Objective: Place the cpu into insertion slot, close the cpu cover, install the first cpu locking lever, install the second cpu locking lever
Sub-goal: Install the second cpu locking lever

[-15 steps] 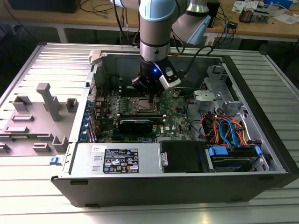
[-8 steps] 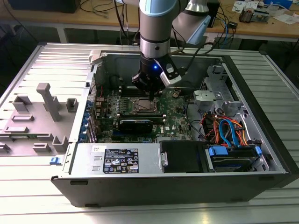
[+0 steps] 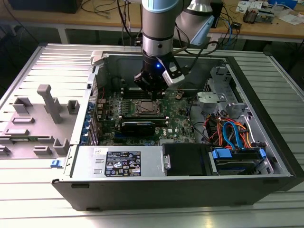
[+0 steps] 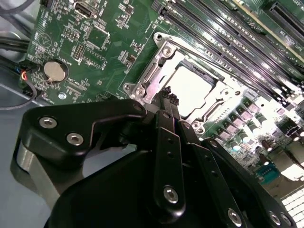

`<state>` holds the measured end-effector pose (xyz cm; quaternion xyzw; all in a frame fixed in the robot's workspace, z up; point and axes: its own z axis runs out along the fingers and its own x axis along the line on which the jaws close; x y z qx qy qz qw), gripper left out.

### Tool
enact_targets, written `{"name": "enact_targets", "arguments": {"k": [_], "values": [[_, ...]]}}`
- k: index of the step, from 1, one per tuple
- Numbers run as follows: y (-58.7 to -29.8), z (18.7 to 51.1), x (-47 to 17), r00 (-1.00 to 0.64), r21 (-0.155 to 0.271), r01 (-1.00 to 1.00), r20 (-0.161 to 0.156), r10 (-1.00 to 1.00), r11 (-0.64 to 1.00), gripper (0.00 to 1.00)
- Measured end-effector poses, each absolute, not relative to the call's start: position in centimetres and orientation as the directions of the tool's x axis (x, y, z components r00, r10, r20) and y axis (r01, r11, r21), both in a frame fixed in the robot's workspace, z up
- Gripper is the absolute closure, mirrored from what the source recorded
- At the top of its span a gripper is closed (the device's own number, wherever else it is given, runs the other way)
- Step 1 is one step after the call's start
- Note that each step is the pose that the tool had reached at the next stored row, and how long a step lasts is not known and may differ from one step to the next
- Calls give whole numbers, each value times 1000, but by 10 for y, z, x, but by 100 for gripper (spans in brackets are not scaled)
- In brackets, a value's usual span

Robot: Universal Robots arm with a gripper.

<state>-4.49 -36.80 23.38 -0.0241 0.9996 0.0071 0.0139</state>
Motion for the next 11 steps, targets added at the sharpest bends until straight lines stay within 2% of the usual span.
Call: {"name": "enact_targets", "arguments": {"k": [11], "values": [[-371,234,-45,-999,13,-45,-28,-44,999,89]]}}
